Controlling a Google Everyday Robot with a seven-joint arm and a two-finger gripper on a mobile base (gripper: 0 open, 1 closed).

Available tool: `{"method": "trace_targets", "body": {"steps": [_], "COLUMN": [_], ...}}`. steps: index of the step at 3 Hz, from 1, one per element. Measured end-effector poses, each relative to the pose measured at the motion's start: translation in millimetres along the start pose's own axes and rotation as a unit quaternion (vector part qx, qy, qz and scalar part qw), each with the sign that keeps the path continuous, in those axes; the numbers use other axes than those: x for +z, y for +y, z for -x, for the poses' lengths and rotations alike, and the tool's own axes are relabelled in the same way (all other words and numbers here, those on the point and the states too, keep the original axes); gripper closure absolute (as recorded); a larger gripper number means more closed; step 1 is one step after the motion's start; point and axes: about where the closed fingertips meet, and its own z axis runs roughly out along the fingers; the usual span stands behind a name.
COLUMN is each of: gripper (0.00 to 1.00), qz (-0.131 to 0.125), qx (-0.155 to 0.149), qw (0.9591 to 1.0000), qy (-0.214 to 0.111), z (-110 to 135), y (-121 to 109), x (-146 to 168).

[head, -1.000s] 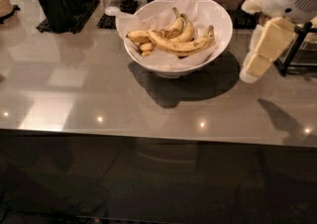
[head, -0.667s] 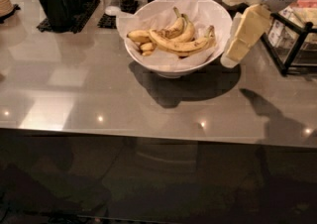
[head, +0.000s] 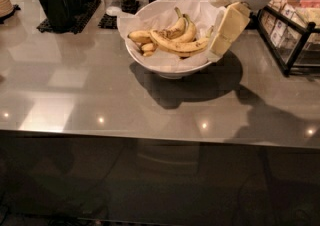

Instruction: Pick banana from white bowl

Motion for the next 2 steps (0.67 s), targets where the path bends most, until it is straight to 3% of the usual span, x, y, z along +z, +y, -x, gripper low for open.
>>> {"method": "trace_targets", "body": {"steps": [2], "gripper": [0.0], "qz": [0.001], "qx": [0.02], "qw": [0.9989], "qy": [-0.042], "z": [22], "y": [-27], "x": [24]}}
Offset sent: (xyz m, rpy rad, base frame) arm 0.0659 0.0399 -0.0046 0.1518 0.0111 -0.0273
